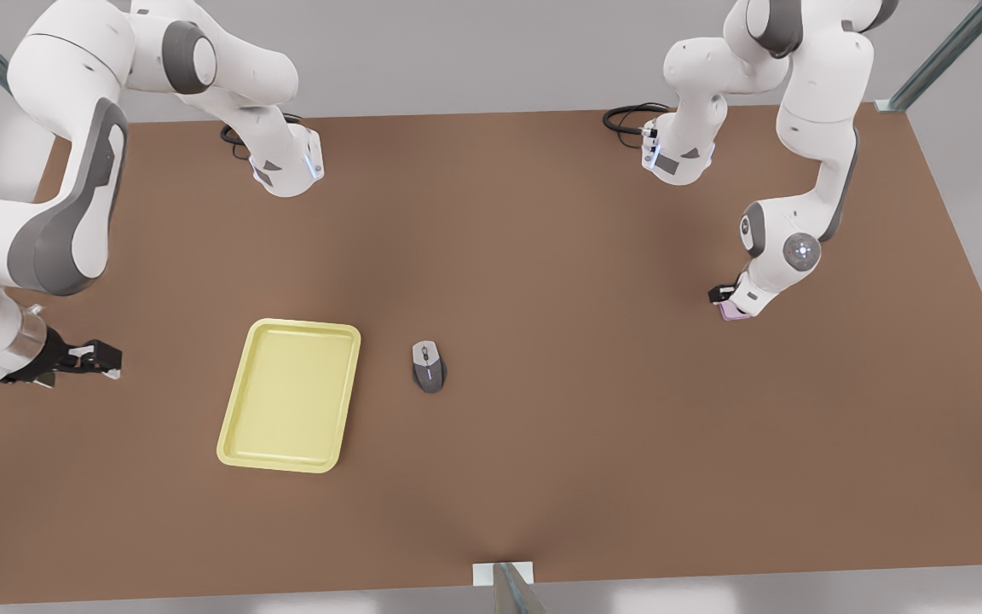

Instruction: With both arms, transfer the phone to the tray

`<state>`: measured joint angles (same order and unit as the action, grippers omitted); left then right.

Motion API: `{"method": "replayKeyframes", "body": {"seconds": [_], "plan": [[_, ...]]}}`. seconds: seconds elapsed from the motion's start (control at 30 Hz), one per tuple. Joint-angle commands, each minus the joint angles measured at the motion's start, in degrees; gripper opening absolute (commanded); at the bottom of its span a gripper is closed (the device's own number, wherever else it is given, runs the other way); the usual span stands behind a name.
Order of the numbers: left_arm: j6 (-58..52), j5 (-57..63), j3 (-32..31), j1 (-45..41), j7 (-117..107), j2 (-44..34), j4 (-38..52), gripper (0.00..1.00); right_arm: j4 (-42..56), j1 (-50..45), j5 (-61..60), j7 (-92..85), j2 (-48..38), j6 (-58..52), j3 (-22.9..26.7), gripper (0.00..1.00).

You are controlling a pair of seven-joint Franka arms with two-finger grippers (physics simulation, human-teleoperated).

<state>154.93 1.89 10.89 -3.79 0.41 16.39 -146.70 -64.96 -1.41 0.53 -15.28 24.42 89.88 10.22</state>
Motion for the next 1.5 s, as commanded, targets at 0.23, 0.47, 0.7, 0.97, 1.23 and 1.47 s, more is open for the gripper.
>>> {"method": "replayKeyframes", "body": {"seconds": [0.23, 0.47, 0.7, 0.97, 1.23, 1.47], "plan": [[0.64, 0.04, 0.01, -0.08, 2.58, -0.31, 0.02, 0.84, 0.01, 0.18, -0.53, -0.18, 0.27, 0.03, 0.06, 1.00], [0.55, 0.04, 0.01, -0.08, 2.58, -0.48, 0.02, 0.79, 0.01, 0.10, -0.44, -0.18, 0.36, 0.03, 0.06, 1.00], [0.46, 0.04, 0.01, -0.16, 2.23, -0.66, 0.37, 0.77, 0.01, 0.10, -0.44, -0.18, 0.36, 0.03, 0.06, 1.00], [-15.27, -3.65, -13.79, -1.39, -12.96, -1.72, 13.63, 0.77, 0.18, 0.01, 0.35, -0.27, 0.36, 1.00, 0.06, 1.00], [-43.74, -4.35, -14.23, -30.13, -47.25, 16.21, 54.85, 0.77, 0.18, -0.08, 0.09, -0.18, 0.71, 1.09, -0.02, 1.00], [-45.16, -6.90, -14.14, -39.54, -64.12, 33.53, 77.27, 0.77, 0.27, 0.01, 0.09, -0.19, 0.80, 1.09, 0.06, 1.00]]}}
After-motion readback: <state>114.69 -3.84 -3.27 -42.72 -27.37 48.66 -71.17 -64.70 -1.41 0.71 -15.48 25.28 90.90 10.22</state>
